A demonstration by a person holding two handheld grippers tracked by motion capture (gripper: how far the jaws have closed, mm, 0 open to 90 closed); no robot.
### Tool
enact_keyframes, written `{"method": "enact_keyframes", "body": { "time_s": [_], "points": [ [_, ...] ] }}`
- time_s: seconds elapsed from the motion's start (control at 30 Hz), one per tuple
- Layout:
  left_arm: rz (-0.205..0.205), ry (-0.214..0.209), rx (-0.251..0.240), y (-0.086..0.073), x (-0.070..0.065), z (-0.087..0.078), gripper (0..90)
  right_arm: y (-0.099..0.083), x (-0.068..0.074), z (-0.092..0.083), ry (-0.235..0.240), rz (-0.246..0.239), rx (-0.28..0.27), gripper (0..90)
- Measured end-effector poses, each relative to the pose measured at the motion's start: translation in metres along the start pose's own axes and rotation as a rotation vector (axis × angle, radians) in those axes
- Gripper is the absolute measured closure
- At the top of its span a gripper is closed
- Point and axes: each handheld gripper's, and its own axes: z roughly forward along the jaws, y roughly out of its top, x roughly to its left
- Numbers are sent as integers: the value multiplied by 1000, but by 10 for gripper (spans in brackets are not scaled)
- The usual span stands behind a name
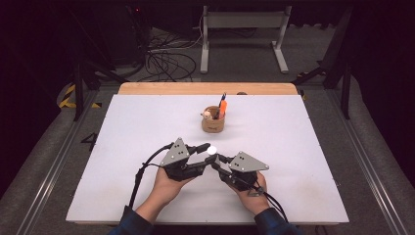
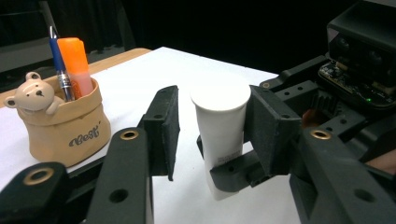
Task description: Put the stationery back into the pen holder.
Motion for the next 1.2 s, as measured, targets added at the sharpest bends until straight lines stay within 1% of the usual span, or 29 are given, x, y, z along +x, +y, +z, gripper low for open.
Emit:
{"method": "enact_keyframes", "body": {
  "time_s": [0.07, 0.13, 0.17, 0.2, 0.27, 0.33, 0.4, 0.43, 0.5, 0.53, 0.63, 0.67, 0.7, 0.8, 0.83, 0.93, 0.97, 1.0, 1.1, 1.13, 1.17, 1.2],
  "points": [
    [-15, 5, -3, 0, 3, -2, 469, 0, -2, 0, -3, 10, -3, 712],
    [-17, 12, -8, 0, 5, -4, 454, 0, -4, -1, -9, 15, -8, 712],
    [-9, 21, -5, 1, 6, -6, 432, 0, -6, -1, -12, 18, -6, 712],
    [-24, 23, -6, 0, 7, -7, 402, -1, -7, -1, -13, 22, -9, 712],
    [-27, 32, -2, 0, 10, -10, 363, -1, -8, -2, -20, 32, -12, 712],
    [-17, 49, -3, 0, 13, -14, 341, -1, -10, -2, -28, 35, -10, 712],
    [-13, 60, 8, 0, 14, -17, 313, -1, -11, -2, -28, 44, -17, 712],
    [-5, 68, 6, 0, 15, -19, 304, -1, -11, -2, -28, 44, -19, 711],
    [-2, 64, 7, 0, 15, -22, 306, -1, -11, -3, -31, 43, -17, 711],
    [14, 73, 11, 0, 17, -24, 304, -1, -11, -3, -30, 42, -20, 711],
    [2, 68, 16, -1, 19, -26, 280, 0, -12, -3, -37, 45, -24, 711],
    [16, 77, 20, -1, 20, -27, 270, 0, -14, -3, -38, 47, -26, 711],
    [8, 74, 24, -2, 20, -28, 262, 0, -14, -4, -41, 46, -26, 711],
    [10, 58, 33, -2, 22, -31, 237, 1, -17, -5, -51, 55, -32, 711],
    [20, 60, 41, -3, 23, -33, 230, 2, -18, -6, -57, 52, -38, 712],
    [29, 74, 60, -4, 27, -36, 217, 3, -22, -8, -67, 56, -45, 711],
    [27, 77, 70, -4, 27, -38, 214, 4, -23, -8, -75, 59, -45, 711],
    [42, 85, 68, -4, 29, -40, 211, 4, -24, -9, -75, 64, -47, 711],
    [36, 71, 80, -4, 31, -43, 194, 4, -26, -11, -88, 71, -46, 711],
    [33, 66, 81, -4, 30, -45, 193, 5, -26, -12, -93, 69, -50, 711],
    [41, 68, 76, -4, 31, -47, 190, 6, -26, -13, -95, 73, -51, 711],
    [36, 68, 72, -4, 31, -48, 187, 7, -27, -14, -96, 73, -54, 711]
  ]
}}
